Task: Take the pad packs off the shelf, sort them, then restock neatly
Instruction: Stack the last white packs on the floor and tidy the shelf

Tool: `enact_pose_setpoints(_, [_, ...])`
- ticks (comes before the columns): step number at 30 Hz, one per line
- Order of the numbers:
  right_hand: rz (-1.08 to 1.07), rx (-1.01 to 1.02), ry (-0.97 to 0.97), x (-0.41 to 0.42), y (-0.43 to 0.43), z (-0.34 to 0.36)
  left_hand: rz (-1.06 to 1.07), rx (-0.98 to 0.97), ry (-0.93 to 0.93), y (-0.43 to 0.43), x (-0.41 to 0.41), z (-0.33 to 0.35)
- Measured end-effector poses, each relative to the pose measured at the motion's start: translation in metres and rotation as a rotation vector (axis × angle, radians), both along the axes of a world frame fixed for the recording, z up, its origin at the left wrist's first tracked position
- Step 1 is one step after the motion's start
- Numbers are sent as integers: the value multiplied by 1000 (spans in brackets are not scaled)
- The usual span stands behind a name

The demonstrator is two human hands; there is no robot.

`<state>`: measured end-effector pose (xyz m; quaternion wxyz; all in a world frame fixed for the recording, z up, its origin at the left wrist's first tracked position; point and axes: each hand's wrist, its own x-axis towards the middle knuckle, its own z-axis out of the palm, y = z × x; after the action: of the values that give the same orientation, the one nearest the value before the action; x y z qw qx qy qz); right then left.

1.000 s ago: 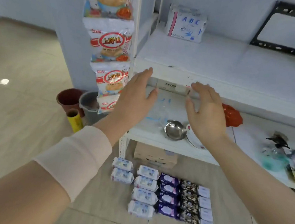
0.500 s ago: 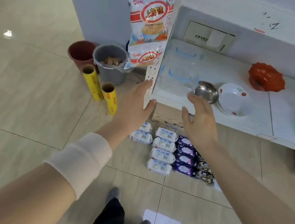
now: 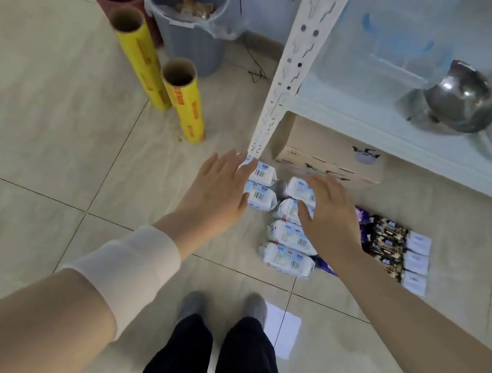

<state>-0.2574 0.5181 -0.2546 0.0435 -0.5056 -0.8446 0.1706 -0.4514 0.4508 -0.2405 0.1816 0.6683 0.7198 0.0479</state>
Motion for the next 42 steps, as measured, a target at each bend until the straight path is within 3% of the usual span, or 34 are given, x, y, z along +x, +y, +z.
enact_pose_setpoints(12, [231,-15,-96,-23,103,-301,-150,78,41,43,-12,-337])
enact_pose_setpoints(19, [295,-61,-20,-31,151,-389,-210,188,27,66,-32,-457])
enact_pose_setpoints(26, [381,-72,42,-27,151,-416,-183,373,-117,67,-40,-490])
enact_pose_setpoints(35, [321,-138,-16,-31,158,-428,-15,121,-537,56,-38,-480])
enact_pose_setpoints(42, [237,-131,6,-41,155,-437,50,86,-630,42,-51,-475])
